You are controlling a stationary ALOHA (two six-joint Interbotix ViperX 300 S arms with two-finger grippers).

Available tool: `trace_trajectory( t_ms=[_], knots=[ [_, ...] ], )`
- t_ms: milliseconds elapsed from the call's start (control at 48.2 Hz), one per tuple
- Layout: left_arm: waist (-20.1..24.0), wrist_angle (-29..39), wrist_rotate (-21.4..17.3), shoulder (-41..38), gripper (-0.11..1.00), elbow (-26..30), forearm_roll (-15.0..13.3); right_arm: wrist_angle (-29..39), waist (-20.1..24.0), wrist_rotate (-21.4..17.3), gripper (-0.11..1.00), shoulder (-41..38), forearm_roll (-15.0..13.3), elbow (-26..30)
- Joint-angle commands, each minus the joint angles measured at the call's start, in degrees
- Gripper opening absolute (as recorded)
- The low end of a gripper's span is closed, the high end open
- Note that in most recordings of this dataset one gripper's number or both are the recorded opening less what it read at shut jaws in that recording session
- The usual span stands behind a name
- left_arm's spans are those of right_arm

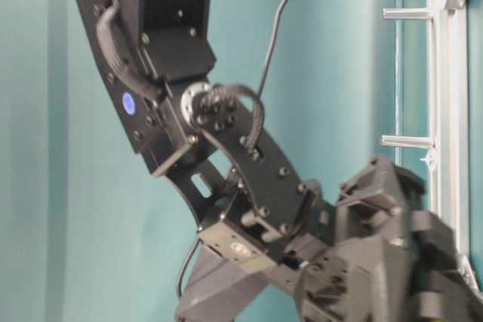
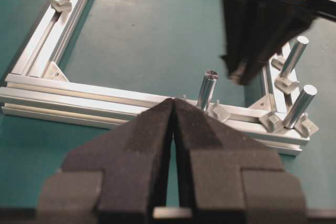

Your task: Move the cable alternately left and right between 8 closely spaced pins so it hooks onto each one.

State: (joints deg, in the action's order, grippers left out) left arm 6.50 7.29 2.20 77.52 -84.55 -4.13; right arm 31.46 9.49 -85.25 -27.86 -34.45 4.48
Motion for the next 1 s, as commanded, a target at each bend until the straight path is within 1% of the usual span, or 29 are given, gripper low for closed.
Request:
trace_trajectory(
  t_ms=[0,580,974],
  knots=[
    [-0.18,-0.35,0.35,-0.44,0.00,0.70,0.09,-0.18,0.88,0.00,0.14,1.23,0.26,1.32],
    [-0.18,-0.26,0.35,-0.53,0.00,0.70,0.09,-0.18,4.48,0.00,0.14,1.23,0.62,1.32],
    [-0.18,-0.26,0.44,-0.53,0.00,0.62,0.09,-0.26,4.83,0.00,0.14,1.23,0.62,1.32]
  ],
)
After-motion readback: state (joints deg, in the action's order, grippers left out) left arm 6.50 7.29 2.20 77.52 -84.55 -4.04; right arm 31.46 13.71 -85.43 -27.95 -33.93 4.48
